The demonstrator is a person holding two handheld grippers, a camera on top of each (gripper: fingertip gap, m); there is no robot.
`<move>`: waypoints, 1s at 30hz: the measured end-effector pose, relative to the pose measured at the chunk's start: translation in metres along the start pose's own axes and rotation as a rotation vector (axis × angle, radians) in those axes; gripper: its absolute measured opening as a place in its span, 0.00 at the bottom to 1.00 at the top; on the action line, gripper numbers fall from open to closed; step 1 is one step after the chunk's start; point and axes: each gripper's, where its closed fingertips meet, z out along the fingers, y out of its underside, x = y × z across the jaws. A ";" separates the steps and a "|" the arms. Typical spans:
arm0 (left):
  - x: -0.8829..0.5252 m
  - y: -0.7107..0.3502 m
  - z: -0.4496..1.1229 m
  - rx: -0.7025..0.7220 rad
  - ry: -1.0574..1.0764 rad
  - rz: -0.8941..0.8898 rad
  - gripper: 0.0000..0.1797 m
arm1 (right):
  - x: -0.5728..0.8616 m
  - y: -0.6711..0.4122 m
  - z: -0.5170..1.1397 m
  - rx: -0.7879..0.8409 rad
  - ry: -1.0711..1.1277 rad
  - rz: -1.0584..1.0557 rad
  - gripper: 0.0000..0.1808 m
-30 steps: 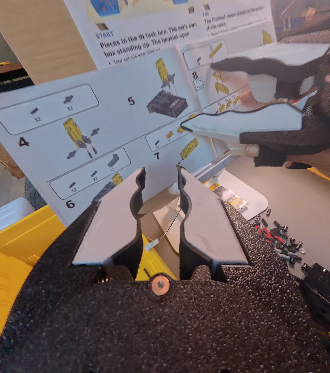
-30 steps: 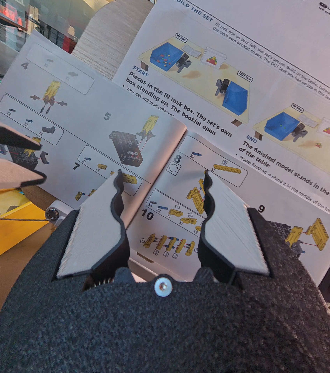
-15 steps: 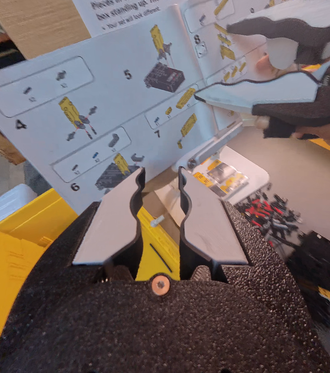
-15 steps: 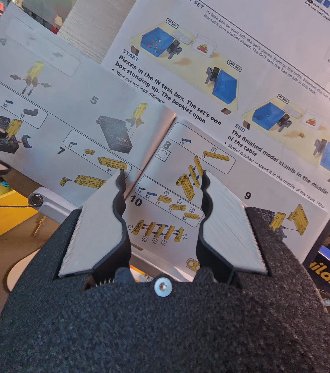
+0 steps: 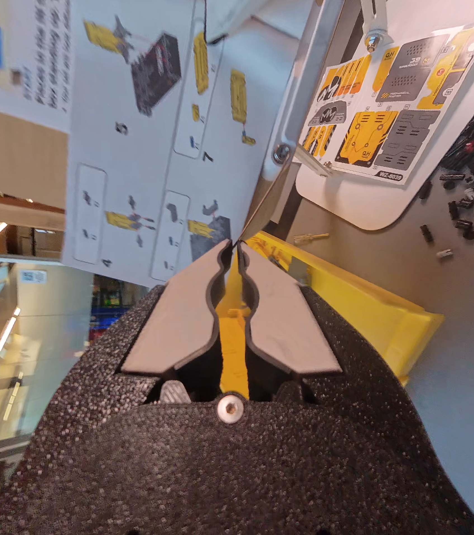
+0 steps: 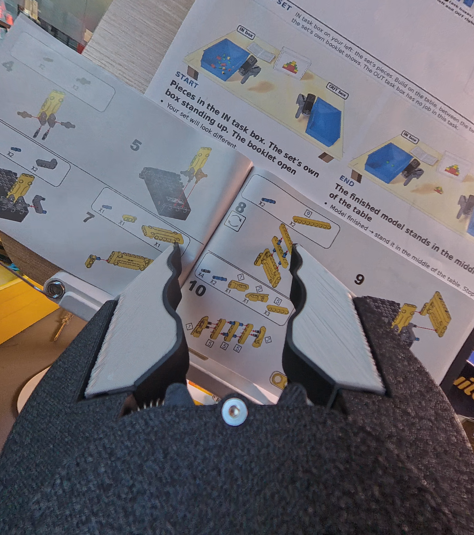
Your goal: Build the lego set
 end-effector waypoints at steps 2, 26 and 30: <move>-0.016 -0.016 -0.006 0.011 -0.030 0.123 0.01 | -0.001 0.000 0.000 0.005 -0.003 0.007 0.41; 0.009 -0.091 0.026 0.411 0.176 -0.233 0.09 | -0.001 0.015 -0.021 0.033 -0.156 0.015 0.39; 0.016 -0.096 0.028 0.395 0.181 -0.175 0.00 | 0.006 0.025 -0.025 0.018 -0.137 -0.005 0.35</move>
